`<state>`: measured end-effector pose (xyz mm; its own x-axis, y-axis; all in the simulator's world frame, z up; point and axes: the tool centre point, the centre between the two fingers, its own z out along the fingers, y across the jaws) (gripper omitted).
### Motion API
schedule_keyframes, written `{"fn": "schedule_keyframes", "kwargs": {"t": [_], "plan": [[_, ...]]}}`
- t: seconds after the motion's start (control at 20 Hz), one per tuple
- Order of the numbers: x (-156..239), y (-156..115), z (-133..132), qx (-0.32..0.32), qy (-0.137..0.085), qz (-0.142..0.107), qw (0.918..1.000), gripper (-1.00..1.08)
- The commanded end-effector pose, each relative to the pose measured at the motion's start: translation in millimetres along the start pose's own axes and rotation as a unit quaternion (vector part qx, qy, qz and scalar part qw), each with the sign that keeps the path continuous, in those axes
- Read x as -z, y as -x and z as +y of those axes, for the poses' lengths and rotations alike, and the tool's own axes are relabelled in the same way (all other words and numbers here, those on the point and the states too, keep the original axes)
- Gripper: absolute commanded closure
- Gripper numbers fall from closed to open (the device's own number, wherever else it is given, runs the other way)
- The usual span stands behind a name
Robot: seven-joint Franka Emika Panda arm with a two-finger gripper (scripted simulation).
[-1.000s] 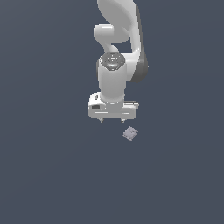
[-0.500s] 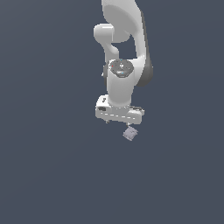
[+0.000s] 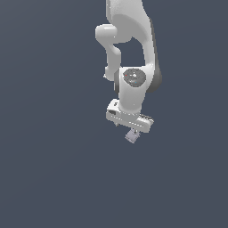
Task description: Pick up the object and move it to a goal position.
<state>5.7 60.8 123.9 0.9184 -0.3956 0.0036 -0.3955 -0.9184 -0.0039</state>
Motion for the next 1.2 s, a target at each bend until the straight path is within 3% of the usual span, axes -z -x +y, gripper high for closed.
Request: {"fn": "schedule_keyframes", "kwargs": {"t": [0.0,0.55,1.15], "plan": [[-6.3,3.8,-7.5,-0.028,0.0,0.0,0.9996,-0.92],[-26.7,17.3,-30.9,-0.115,0.002,-0.001,0.9934,-0.92],[-33.2,21.0,-36.5,-0.135,0.002,-0.002,0.9908,-0.92]]}}
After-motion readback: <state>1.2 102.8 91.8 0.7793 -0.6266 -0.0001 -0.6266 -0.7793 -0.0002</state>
